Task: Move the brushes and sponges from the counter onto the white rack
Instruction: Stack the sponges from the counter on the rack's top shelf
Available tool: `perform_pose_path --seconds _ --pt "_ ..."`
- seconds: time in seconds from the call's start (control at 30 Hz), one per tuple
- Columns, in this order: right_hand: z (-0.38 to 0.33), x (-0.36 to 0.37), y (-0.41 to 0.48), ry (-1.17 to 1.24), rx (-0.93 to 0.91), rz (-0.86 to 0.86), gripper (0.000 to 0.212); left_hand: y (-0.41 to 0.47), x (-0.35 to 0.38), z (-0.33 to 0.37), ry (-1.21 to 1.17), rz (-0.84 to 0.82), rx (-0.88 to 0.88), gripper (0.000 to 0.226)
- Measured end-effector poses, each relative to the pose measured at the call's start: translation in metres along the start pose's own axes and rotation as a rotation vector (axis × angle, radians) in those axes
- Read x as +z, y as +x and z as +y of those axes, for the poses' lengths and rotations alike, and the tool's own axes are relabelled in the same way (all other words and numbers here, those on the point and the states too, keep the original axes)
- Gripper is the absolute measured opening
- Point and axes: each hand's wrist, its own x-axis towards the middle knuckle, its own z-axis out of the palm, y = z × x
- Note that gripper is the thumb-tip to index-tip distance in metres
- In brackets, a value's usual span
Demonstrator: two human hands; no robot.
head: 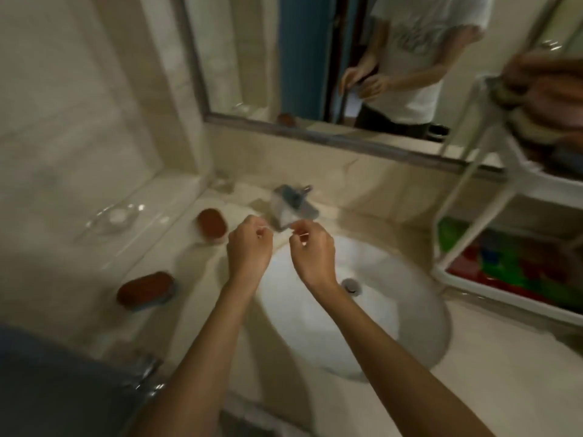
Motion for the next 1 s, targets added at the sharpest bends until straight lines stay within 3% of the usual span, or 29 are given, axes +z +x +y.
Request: perform_pose_path --seconds 0.17,0.4,0.6,0.7,0.83,1.0 --pt "-0.002 0.095 -0.012 -0.12 0.036 -0.221 0.03 0.03 -0.038 -0.093 0.165 -0.07 -0.18 0.035" --pt "0.001 0.186 0.001 -0.328 0.059 -0.46 0.031 0.084 -0.077 -0.189 0.37 -0.267 -0.186 0.05" --pt "0.0 0.226 0.042 -0.478 0.038 -0.524 0.047 0.121 -0.095 -0.235 0.755 -0.503 -0.085 0.087" --pt "0.0 0.24 0.067 -0.543 0.022 -0.499 0.052 0.133 -0.095 -0.248 0.798 -0.545 -0.056 0.078" --pt "-0.004 0.254 0.102 -0.619 0.024 -0.414 0.057 0.151 -0.091 -0.247 0.747 -0.473 -0.055 0.064" --pt "-0.005 0.27 0.134 -0.708 0.07 -0.406 0.053 0.174 -0.078 -0.248 0.672 -0.432 -0.05 0.062"
